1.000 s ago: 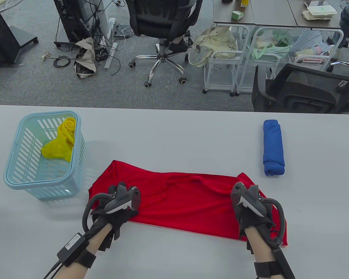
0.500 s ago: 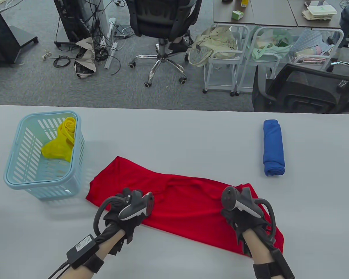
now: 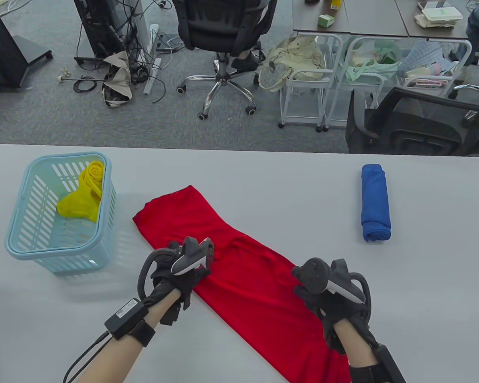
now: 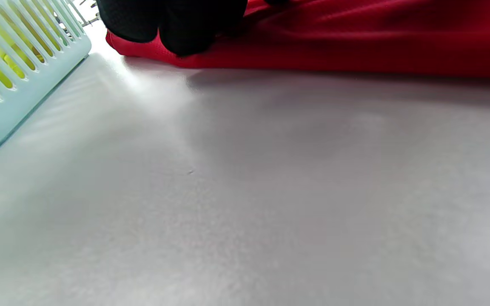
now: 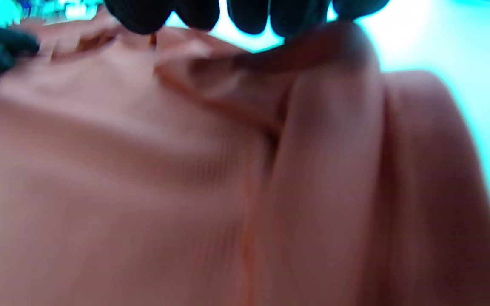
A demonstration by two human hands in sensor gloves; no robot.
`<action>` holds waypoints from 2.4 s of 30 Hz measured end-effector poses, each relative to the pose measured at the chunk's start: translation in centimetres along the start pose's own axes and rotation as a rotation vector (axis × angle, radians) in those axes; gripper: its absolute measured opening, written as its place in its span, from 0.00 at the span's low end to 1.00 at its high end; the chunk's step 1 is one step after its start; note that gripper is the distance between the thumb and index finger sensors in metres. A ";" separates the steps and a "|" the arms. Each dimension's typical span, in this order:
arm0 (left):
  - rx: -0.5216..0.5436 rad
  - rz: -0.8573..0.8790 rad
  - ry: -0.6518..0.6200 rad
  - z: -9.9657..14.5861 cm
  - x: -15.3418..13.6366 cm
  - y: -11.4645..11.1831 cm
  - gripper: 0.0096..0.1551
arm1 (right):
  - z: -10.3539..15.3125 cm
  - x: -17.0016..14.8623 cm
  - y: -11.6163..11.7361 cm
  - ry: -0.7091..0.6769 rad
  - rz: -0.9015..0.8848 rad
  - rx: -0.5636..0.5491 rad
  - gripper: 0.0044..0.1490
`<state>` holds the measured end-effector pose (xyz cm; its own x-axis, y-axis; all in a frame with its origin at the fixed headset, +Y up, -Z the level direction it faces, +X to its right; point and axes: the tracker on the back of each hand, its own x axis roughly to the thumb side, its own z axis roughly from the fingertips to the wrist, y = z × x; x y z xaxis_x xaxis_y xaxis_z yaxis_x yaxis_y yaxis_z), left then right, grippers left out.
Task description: Roll t-shirt into tight roll
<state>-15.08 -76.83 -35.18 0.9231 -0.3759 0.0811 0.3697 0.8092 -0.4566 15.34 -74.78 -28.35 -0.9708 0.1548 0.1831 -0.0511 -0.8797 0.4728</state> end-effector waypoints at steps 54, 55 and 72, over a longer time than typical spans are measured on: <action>-0.071 0.156 -0.395 2.5 1.1 -3.8 0.50 | -10.2 11.7 -3.1 -0.019 0.275 -0.030 0.42; -0.071 0.155 -0.395 2.5 1.1 -3.8 0.50 | -10.5 11.8 -3.0 -0.005 0.304 -0.037 0.41; -0.085 0.154 -0.412 2.4 1.1 -3.8 0.50 | -9.4 4.1 -4.6 0.146 -0.179 -0.037 0.26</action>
<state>-15.17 -79.23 -31.23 0.9383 -0.0283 0.3447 0.2301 0.7950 -0.5612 9.37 -74.31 -37.93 -0.9689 0.2458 -0.0291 -0.2319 -0.8602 0.4543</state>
